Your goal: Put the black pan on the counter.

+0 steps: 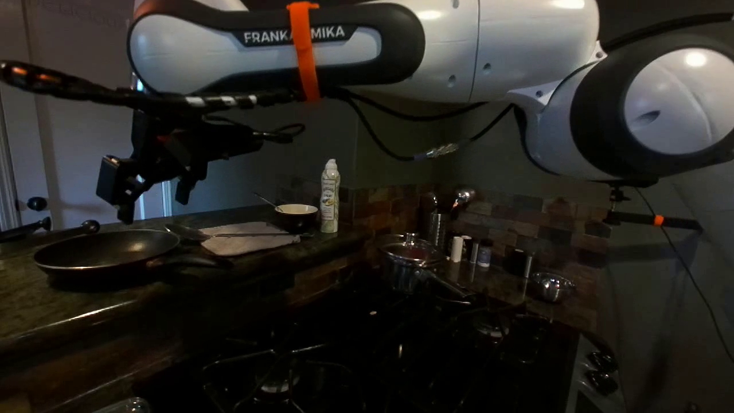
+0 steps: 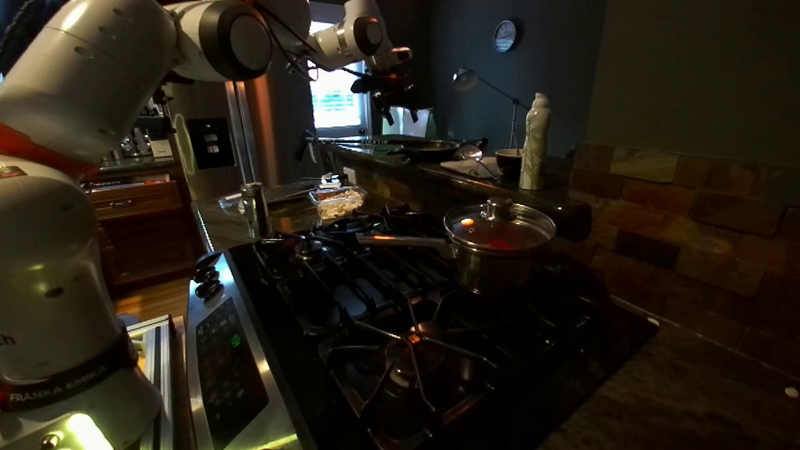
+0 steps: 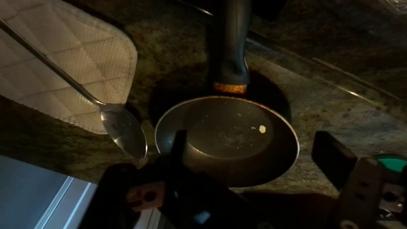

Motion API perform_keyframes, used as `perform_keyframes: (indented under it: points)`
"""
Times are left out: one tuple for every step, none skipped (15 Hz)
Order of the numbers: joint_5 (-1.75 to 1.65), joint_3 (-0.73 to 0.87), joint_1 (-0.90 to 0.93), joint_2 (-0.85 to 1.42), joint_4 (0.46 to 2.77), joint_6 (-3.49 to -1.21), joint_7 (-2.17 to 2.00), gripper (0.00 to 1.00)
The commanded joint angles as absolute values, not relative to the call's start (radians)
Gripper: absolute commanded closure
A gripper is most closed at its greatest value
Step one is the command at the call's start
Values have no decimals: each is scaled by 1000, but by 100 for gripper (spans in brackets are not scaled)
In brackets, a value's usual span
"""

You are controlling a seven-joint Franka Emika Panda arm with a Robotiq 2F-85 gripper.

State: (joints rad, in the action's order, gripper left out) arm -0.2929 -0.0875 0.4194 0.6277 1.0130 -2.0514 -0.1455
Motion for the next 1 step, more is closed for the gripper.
perform_keyframes:
  points:
    - [-294,-87,419,594,1047,-2052,-152,0]
